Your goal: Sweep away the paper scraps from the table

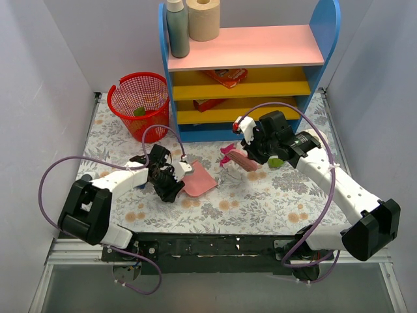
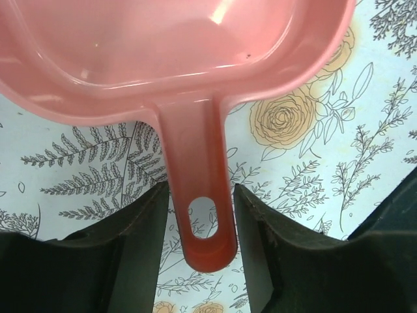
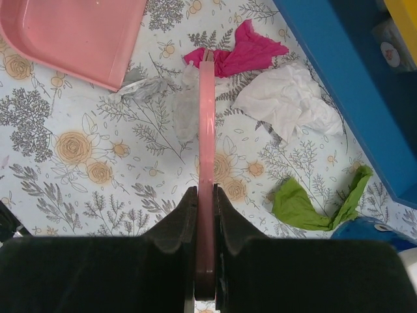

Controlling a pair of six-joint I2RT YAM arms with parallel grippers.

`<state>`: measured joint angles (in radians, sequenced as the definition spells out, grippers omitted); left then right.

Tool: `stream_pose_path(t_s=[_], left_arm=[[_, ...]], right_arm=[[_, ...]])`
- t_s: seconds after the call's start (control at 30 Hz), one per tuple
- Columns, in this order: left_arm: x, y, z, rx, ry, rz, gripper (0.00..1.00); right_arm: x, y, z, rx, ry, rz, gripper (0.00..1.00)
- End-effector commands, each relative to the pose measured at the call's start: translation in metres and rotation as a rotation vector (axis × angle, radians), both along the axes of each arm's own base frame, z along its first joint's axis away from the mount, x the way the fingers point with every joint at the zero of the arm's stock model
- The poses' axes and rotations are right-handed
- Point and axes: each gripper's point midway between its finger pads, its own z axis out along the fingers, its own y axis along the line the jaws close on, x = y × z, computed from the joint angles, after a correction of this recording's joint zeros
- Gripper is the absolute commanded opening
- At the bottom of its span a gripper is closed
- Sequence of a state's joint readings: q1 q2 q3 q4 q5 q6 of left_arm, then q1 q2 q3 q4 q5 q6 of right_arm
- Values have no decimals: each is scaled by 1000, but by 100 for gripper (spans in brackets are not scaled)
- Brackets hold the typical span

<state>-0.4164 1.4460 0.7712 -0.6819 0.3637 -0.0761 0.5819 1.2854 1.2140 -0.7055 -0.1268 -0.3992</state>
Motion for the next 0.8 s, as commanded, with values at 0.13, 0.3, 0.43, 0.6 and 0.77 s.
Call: stream_pose_path(t_s=[0.13,0.3,0.43,0.6,0.77], left_arm=[[6,-16,17,-108,-84,9,30],[5,-16,29,-108,-80,10,9],[3,-9,50,-82,-106,-18,0],[-13,8,60,-7,-66,-65,0],[-11,5,66,66,10,-37,0]], right_arm=[[12,4,23,43,-78,-14,1],[22,4,27,38,-103,-44,1],[41,2,32,28,-151,-117,1],[59,-8,32,12,-183,-252,1],[64,2,37,28,-177,-313,1]])
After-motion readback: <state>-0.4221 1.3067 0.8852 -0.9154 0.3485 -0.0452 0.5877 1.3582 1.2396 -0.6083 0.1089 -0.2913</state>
